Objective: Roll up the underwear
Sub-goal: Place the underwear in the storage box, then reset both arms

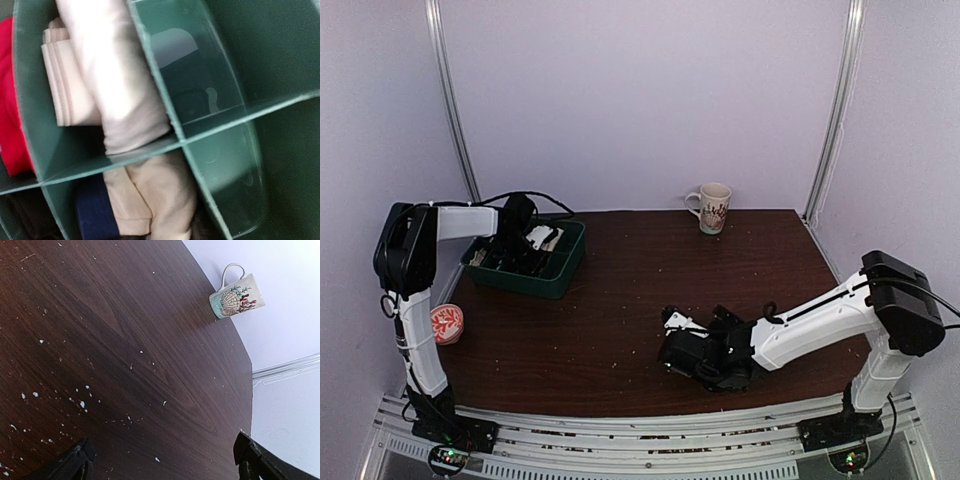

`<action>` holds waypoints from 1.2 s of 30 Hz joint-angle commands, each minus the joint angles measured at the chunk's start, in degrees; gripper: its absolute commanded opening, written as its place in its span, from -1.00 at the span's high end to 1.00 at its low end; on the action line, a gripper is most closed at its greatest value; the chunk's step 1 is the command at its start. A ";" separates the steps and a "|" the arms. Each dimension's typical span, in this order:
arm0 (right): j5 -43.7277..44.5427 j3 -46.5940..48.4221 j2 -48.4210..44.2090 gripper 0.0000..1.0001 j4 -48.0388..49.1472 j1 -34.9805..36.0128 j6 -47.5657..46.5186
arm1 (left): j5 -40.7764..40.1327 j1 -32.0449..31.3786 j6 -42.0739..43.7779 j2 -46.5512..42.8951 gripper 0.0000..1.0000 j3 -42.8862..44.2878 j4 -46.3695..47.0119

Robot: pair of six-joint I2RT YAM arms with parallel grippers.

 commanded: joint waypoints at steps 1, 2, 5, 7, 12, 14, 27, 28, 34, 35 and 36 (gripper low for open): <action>2.02 1.09 0.60 -1.00 -0.52 0.47 0.61 | -0.75 0.30 1.36 0.71 0.21 0.95 -1.05; 2.08 1.09 0.61 -1.00 -0.52 0.48 0.61 | -0.82 0.32 1.42 0.63 0.21 1.15 -1.09; 2.22 1.09 0.52 -1.00 -0.51 0.48 0.64 | -1.14 0.34 1.53 0.11 0.12 1.42 -1.12; 2.22 0.96 0.44 -1.00 -0.51 0.56 0.64 | -1.30 0.29 1.71 -0.44 0.08 1.48 -1.13; 2.21 1.03 0.57 -1.00 -0.42 0.57 0.55 | -1.93 0.32 1.90 -2.20 0.03 1.77 -1.12; 2.38 1.08 0.61 -1.00 -0.50 0.59 0.55 | -1.98 0.29 1.98 -2.99 0.02 2.14 -1.13; 2.57 0.87 0.50 -1.00 0.01 0.65 0.61 | -2.11 0.27 2.61 -9.32 -0.10 4.78 -2.41; 2.51 0.90 0.46 -1.00 0.04 0.65 0.64 | -1.95 0.29 2.80 -9.99 -0.11 4.92 -2.45; 2.21 0.79 0.45 -1.00 0.45 0.65 0.64 | -2.14 0.27 3.35 -13.85 -0.24 5.14 -2.50; 2.18 0.89 0.51 -1.00 0.46 0.65 0.64 | -1.87 0.33 3.39 -14.42 -0.26 4.98 -2.42; 2.14 0.90 0.47 -1.00 0.53 0.65 0.71 | -1.37 0.34 3.68 -15.02 -0.30 4.69 -2.26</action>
